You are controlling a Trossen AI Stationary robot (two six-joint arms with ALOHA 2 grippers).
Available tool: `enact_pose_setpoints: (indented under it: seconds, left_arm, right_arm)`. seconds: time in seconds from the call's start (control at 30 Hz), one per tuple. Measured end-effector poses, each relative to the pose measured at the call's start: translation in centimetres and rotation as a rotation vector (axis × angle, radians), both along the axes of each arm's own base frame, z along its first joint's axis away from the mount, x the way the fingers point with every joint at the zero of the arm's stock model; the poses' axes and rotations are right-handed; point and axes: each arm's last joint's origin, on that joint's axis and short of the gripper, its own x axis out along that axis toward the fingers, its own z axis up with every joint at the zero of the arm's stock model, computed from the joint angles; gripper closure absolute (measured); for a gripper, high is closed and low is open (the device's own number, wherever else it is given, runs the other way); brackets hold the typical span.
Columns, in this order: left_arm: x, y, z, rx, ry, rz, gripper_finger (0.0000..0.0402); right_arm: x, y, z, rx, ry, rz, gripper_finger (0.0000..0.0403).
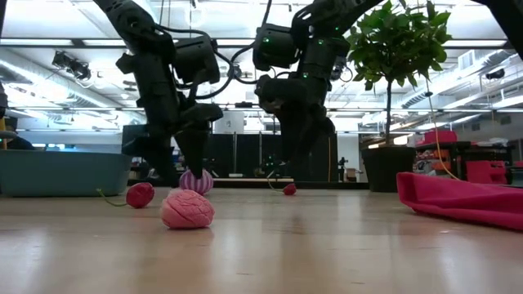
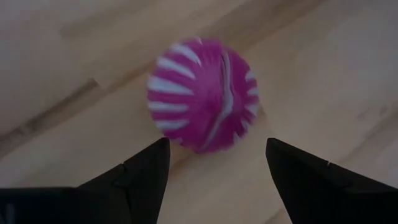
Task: Pick and placing Produce into tupperware
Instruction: Put the purple onion into the blue bin
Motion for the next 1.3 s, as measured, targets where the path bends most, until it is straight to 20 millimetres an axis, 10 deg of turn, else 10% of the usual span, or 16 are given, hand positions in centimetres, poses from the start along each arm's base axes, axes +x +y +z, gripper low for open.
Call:
enact_pose_setpoints:
  seconds: [1.3]
  left_arm:
    - [0.9,2.1,0.2,0.337,-0.031,-0.446,0.0129]
  right_arm:
    - [0.2,0.1,0.1,0.041,-0.022,0.009,0.0203]
